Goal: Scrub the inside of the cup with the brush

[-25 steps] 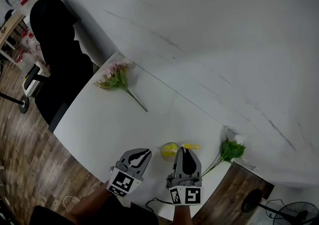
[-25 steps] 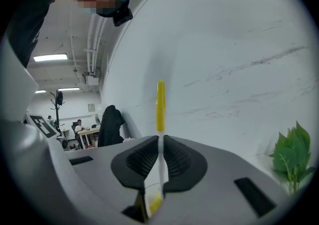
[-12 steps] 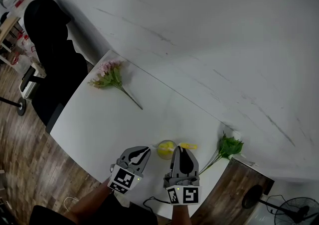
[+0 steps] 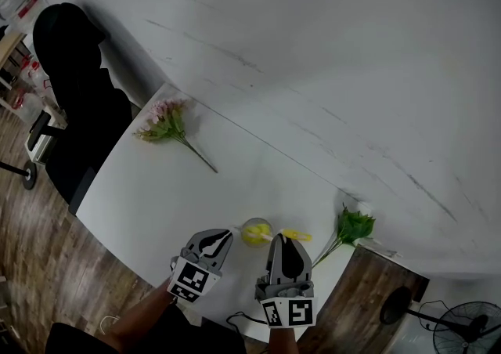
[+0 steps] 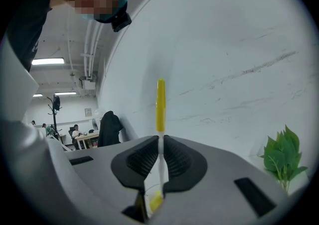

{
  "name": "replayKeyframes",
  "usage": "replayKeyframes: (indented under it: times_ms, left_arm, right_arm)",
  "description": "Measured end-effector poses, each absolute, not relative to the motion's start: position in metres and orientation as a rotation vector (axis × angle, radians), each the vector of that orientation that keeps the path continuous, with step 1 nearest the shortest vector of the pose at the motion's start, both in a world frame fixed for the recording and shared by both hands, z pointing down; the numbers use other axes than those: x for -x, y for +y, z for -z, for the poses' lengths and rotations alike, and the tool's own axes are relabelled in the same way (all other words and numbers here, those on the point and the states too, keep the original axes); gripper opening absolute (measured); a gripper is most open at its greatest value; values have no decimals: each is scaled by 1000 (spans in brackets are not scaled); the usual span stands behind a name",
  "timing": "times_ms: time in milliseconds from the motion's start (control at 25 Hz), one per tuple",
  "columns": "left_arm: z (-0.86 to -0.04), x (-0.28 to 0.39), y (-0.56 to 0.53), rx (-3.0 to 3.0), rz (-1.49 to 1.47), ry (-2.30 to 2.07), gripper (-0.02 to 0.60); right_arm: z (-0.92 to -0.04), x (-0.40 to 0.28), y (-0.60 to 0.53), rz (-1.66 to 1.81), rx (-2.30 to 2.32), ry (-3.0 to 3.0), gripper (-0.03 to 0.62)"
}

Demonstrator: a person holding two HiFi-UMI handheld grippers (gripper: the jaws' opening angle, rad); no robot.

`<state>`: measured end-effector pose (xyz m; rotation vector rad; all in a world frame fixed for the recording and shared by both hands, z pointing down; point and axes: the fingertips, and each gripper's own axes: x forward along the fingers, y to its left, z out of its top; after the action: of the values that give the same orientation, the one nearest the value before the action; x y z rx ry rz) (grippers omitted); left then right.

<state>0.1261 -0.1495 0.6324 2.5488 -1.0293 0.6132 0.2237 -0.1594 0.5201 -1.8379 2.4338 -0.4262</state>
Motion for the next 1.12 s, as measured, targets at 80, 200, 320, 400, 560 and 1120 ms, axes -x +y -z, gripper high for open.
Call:
replayKeyframes:
  times_ms: [80,200,320,400,560,1120]
  left_arm:
    - [-630,-128,-148,-2559,-612,-1020,35]
    - [-625,-132,-146,-2578,-609,-1001,35]
    - [-622,-135,-144,-2593,-606,-986,35]
    - [-622,-136,-143,-2599,-607,-976,35]
    - [-623,-136,-143,-2603,-608,-965,35]
    - [-629,-134,-145,-2605,-613,-942,35]
  right_arm:
    - [-514,-225,-155,413,1840,2424,48]
    - [-506,-225,-147,396,1852,2407,48]
    - [-504,-228,-138,440,1887,2390,48]
    - [-506,-230,-133,477,1908,2377,48]
    - [-510,-233,-130,495,1926,2349,48]
    - [-543,-230,-130,538,1960,2341,48]
